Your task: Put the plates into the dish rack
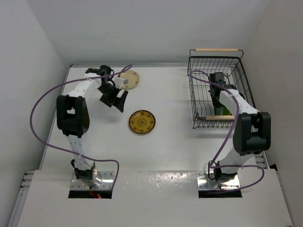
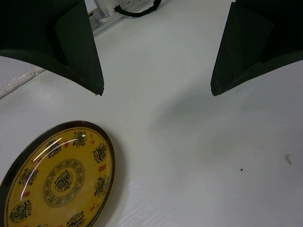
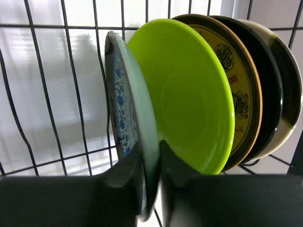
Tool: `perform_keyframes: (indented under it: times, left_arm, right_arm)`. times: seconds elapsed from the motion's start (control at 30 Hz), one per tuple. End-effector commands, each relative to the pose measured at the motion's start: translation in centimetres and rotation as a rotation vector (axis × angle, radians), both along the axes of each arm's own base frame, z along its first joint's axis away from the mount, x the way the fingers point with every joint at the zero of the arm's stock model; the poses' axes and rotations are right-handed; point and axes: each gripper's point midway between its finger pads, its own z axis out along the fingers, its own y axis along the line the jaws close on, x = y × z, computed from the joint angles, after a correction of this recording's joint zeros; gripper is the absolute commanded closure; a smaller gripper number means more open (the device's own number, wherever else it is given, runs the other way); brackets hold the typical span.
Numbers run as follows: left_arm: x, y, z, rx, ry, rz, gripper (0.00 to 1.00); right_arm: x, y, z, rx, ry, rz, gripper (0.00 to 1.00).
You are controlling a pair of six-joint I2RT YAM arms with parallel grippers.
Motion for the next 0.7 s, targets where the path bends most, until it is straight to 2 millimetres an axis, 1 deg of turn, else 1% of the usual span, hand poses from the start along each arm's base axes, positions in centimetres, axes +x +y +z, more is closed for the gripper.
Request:
perform_keyframes:
  times: [0.0, 0.07, 0.1, 0.13, 0.17, 0.2, 0.23, 0.27, 0.3, 0.33, 0.37, 0.4, 0.43, 0.47, 0.5, 0.53, 0.57, 0.6, 0.63, 0.67]
  left_arm:
    - [0.0, -0.5, 0.0, -0.019, -0.007, -0.022, 0.00]
    - [0.1, -0.3, 0.0, -0.007, -0.008, -0.020, 0.00]
    - [0.3, -0.3, 0.2, -0.006, -0.020, -0.028, 0.00]
    - [0.4, -0.1, 0.1, 0.004, -0.021, -0.027, 0.00]
    - [0.4, -0.1, 0.1, 0.004, -0.021, -0.027, 0.00]
    - [0.2, 0.1, 0.1, 0.015, -0.013, -0.025, 0.00]
    - [0.5, 0.3, 0.6, 0.027, -0.034, -0.022, 0.00]
    - [0.8, 0.3, 0.9, 0.028, -0.049, -0.032, 0.00]
    - [1.0, 0.7, 1.5, 0.051, -0.066, -0.036, 0.00]
    - [1.0, 1.0, 1.4, 0.065, -0.068, -0.033, 0.00]
    - [1.5, 1.6, 2.1, 0.080, -0.092, -0.018, 0.00]
    - [1.5, 1.9, 2.1, 0.095, -0.093, -0.015, 0.00]
    - [2.1, 2.7, 2.7, 0.119, -0.122, 0.012, 0.00]
    - [2.2, 2.8, 2.7, 0.128, -0.123, 0.014, 0.00]
    - [2.7, 3.0, 3.4, 0.135, -0.154, 0.019, 0.00]
    - [2.8, 3.5, 3.4, 0.143, -0.151, 0.040, 0.00]
    - [2.8, 3.8, 3.8, 0.158, -0.164, 0.045, 0.00]
    - [2.8, 3.9, 3.8, 0.165, -0.162, 0.057, 0.00]
    - [3.0, 4.0, 4.4, 0.169, -0.178, 0.071, 0.00]
    - [3.2, 4.3, 5.0, 0.187, -0.204, 0.079, 0.00]
  right_arm:
    - [0.4, -0.2, 1.4, -0.002, -0.022, -0.025, 0.79]
    - [0.3, 0.0, 2.0, 0.013, -0.036, -0.048, 0.58]
    - [0.8, -0.1, 2.9, 0.017, -0.060, -0.050, 0.45]
    - [1.0, 0.1, 3.7, 0.020, -0.082, -0.040, 0.40]
    - [1.6, 0.2, 5.3, 0.030, -0.129, -0.036, 0.35]
    - [2.1, 0.5, 5.9, 0.045, -0.150, -0.021, 0.28]
    - [2.2, 0.7, 7.1, 0.047, -0.179, -0.013, 0.25]
    - [3.1, 1.1, 9.5, 0.064, -0.248, -0.003, 0.22]
    - [3.1, 1.4, 11.0, 0.070, -0.284, 0.009, 0.17]
    - [3.3, 1.5, 11.9, 0.080, -0.309, 0.002, 0.14]
    - [3.9, 2.8, 13.9, 0.100, -0.364, 0.028, 0.09]
    - [3.7, 3.4, 16.8, 0.126, -0.441, 0.044, 0.00]
    - [3.8, 4.4, 18.1, 0.158, -0.495, 0.041, 0.00]
    - [3.9, 7.6, 18.5, 0.194, -0.514, 0.109, 0.00]
    - [3.3, 8.8, 21.4, 0.227, -0.617, 0.144, 0.00]
    - [3.2, 12.1, 19.8, 0.292, -0.616, 0.219, 0.00]
    - [2.4, 15.0, 20.5, 0.343, -0.647, 0.292, 0.05]
    - [2.0, 18.1, 19.9, 0.405, -0.668, 0.354, 0.14]
    - [1.7, 21.3, 18.6, 0.500, -0.640, 0.441, 0.31]
    - [0.9, 24.1, 17.9, 0.547, -0.612, 0.503, 0.75]
